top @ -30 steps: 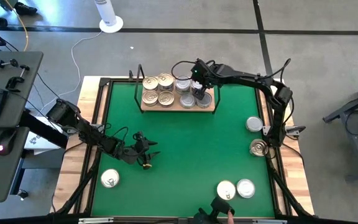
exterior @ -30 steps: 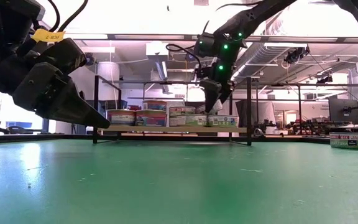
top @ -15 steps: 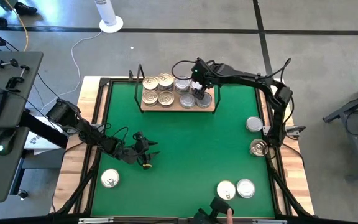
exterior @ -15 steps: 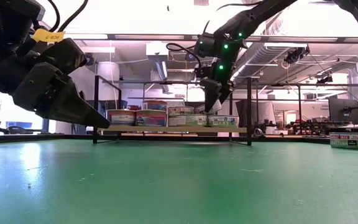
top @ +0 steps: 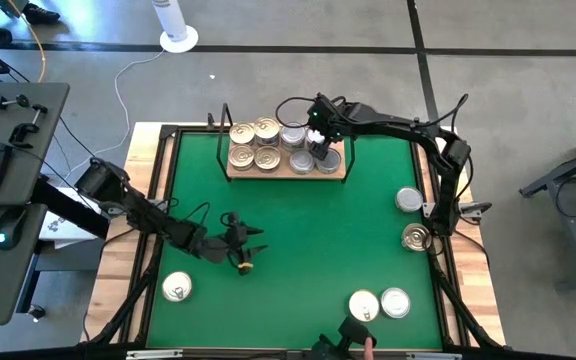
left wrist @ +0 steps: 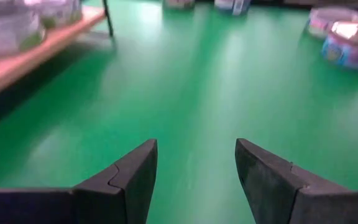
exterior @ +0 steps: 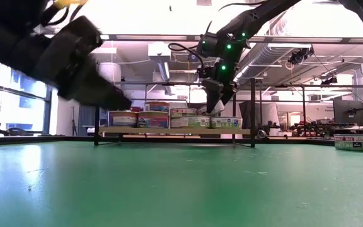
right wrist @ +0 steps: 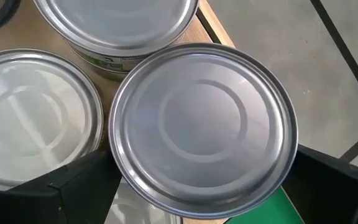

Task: Stack canned seafood by type on shelf
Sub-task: Stack the green tuna can on top of the other green tuna can on the shelf

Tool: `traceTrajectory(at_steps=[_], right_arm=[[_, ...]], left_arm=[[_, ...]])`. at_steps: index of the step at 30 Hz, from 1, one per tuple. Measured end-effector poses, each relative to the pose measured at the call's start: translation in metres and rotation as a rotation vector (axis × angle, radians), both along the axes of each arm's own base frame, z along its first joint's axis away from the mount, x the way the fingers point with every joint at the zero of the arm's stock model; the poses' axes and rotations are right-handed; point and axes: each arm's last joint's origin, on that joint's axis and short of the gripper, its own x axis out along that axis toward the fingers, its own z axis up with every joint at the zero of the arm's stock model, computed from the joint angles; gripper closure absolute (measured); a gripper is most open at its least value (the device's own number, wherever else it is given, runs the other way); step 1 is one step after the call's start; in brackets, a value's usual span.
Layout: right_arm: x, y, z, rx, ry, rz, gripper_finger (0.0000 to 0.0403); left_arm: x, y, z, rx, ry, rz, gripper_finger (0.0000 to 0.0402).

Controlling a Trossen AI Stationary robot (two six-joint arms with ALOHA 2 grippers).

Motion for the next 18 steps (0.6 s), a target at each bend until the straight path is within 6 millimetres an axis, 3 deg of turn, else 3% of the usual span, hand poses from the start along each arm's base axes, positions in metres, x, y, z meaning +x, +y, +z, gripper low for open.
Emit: traceTrajectory(at_steps=[11,15,18], right_arm=[[0.003,0.003,0.001,-0.026,0.005,-0.005,0.0003],[0.005,0.005,0.001,-0.039,0.012,0.022,0.0003],[0.005,0.006,0.001,-0.042,0.021,0.05,0.0003]], left_arm=[[0.04,0.015,0.029,0.066,0.034,0.045,0.0199],[0.054,0.033,0.04,0.058,0.012,0.057,0.0199],[0.068,0.058,0.052,0.06,-0.007,0.068,0.0201]])
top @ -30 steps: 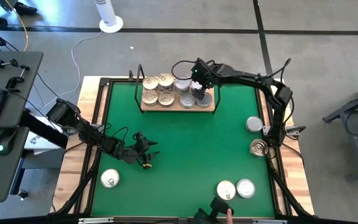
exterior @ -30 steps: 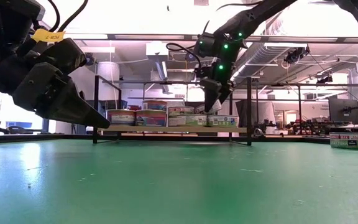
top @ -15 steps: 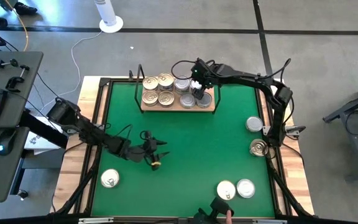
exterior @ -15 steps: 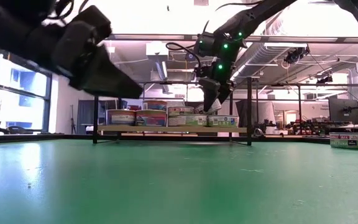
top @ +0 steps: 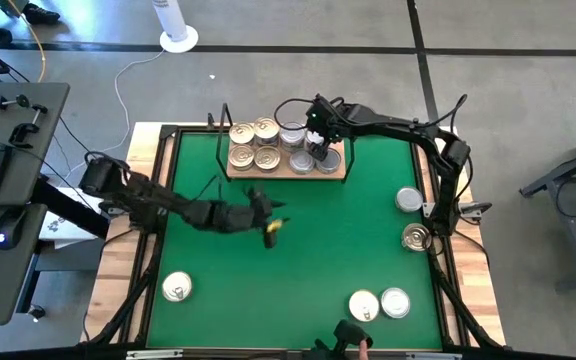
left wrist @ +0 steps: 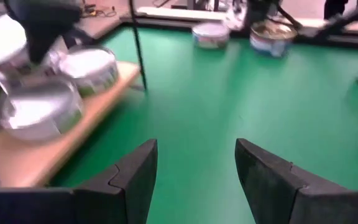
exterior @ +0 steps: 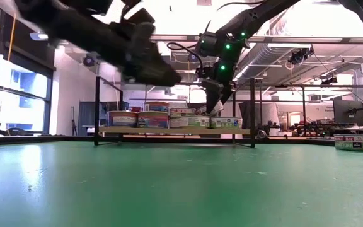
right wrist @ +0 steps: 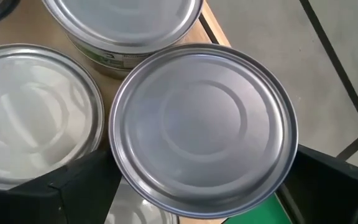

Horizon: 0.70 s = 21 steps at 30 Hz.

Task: Stack canned seafood by type on shelf
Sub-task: Stack the green tuna can on top of the other green tuna can on the shelf

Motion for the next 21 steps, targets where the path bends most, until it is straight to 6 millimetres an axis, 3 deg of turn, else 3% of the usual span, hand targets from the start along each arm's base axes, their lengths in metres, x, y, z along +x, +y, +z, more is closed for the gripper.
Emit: traceTrajectory(at_steps=[5,13,16,21], right_arm=[[0.0,0.0,0.0,-0.011,0.011,0.034,0.0003],[0.005,0.01,-0.001,0.057,-0.003,0.114,0.0003],[0.006,0.015,-0.002,0.092,-0.003,0.14,0.0003],[0.006,0.015,-0.002,0.085,-0.003,0.144,0.0003]], left_arm=[[0.015,0.048,0.017,0.024,-0.027,0.023,0.0217],[0.02,0.116,0.032,0.007,-0.062,0.004,0.0253],[0.017,0.13,0.031,-0.008,-0.061,0.005,0.0266],[0.016,0.135,0.032,0.012,-0.06,0.003,0.0282]])
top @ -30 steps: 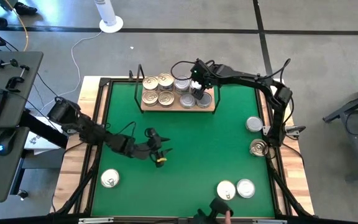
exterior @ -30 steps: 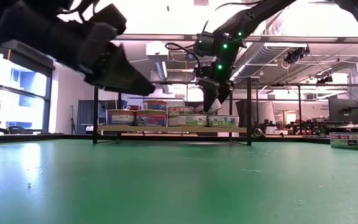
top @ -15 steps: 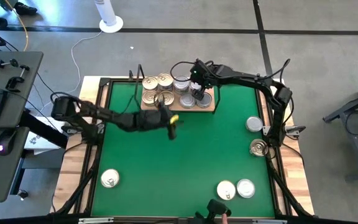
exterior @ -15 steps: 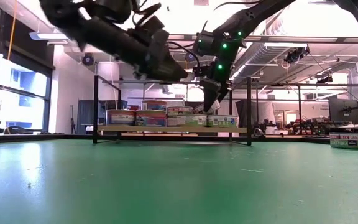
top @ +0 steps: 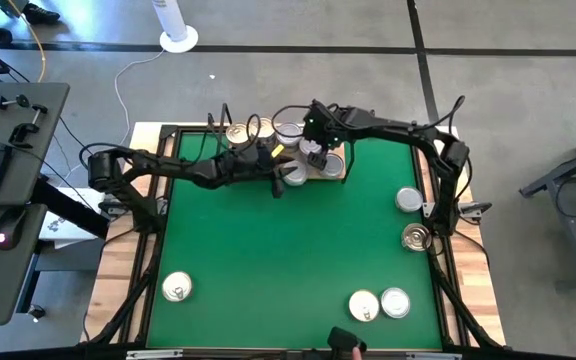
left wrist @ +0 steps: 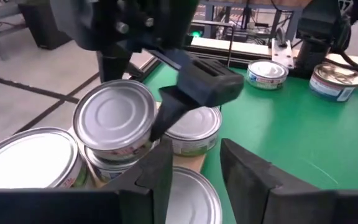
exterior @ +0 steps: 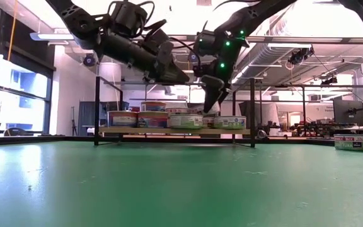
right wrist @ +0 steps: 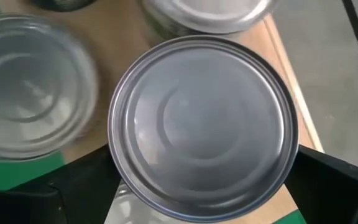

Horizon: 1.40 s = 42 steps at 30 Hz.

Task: Stack canned seafood by type on shelf
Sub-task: Stack the green tuna can on top of the other green tuna can on the shelf

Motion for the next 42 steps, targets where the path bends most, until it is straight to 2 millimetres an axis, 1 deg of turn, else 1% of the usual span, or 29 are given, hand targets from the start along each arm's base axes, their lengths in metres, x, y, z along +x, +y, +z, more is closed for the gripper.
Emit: traceTrajectory(at_steps=[9,11,16,20,22,28,31,34,42], right_arm=[[0.002,-0.001,0.001,-0.011,-0.028,0.011,0.0003],[0.003,-0.001,0.001,-0.006,-0.038,0.014,0.0003],[0.003,-0.001,0.001,-0.005,-0.04,0.012,0.0003],[0.003,-0.001,0.001,-0.004,-0.041,0.016,0.0003],[0.003,-0.001,0.001,-0.003,-0.04,0.016,0.0003],[0.003,-0.001,0.001,-0.003,-0.037,0.018,0.0003],[0.003,-0.001,0.001,-0.007,-0.031,0.03,0.0003],[0.003,-0.001,0.001,-0.007,-0.028,0.033,0.0003],[0.001,0.0,0.0,-0.004,-0.006,0.033,0.0003]], left_arm=[[0.0,0.0,-0.001,0.011,0.008,-0.005,0.0289],[0.0,0.003,-0.003,0.013,0.015,0.002,0.0289],[0.007,0.019,-0.01,-0.017,0.025,0.04,0.0294],[0.019,0.033,-0.014,-0.025,0.032,0.05,0.0313],[0.024,0.04,-0.013,-0.023,0.021,0.061,0.0324],[0.031,0.059,-0.018,-0.033,0.029,0.085,0.0349],[0.036,0.066,-0.022,-0.043,0.029,0.071,0.0358],[0.039,0.072,-0.029,-0.061,0.047,0.06,0.0364],[0.048,0.081,-0.03,-0.036,0.04,0.056,0.037]])
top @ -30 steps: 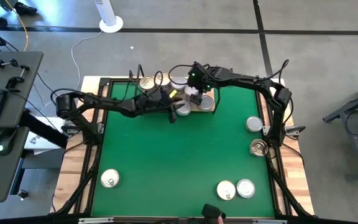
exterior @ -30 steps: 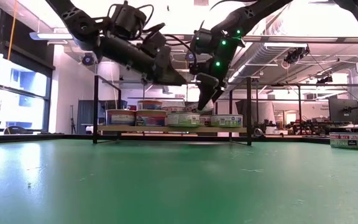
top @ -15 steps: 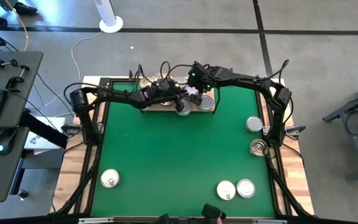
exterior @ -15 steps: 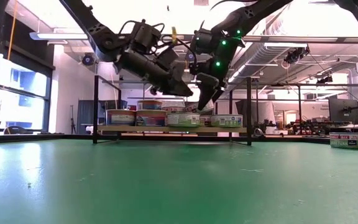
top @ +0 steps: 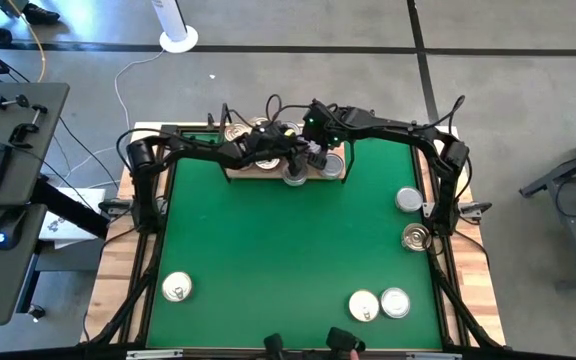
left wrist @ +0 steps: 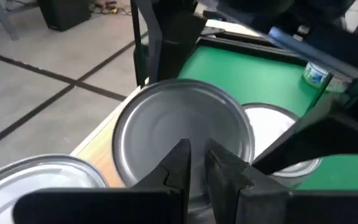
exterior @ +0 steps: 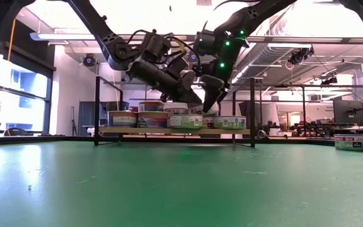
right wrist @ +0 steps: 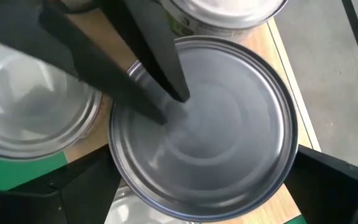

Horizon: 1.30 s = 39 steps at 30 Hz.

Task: Stack canned seafood by type on shelf
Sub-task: Stack the green tuna can on top of the other green tuna can on the shelf

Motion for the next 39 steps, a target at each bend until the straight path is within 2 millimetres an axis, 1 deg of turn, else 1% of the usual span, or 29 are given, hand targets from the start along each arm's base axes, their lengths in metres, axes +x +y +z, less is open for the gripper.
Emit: traceTrajectory(at_steps=[6,11,16,29,39], right_arm=[[-0.001,0.0,0.0,-0.007,0.018,0.029,0.0003],[0.001,0.002,0.0,-0.026,0.024,0.095,0.0003],[0.003,0.003,0.0,-0.006,0.004,0.162,0.0003],[0.002,0.002,0.0,-0.012,0.008,0.175,0.0003],[0.0,0.003,0.004,-0.03,0.025,0.164,0.0003]], left_arm=[[0.003,0.001,0.0,0.011,-0.004,-0.026,0.037],[0.0,0.005,0.0,0.01,0.003,-0.037,0.037],[-0.003,0.01,-0.002,0.002,0.011,-0.035,0.0371],[-0.004,0.011,-0.003,-0.002,0.03,-0.035,0.04],[-0.005,0.011,-0.008,-0.016,0.054,-0.035,0.0401]])
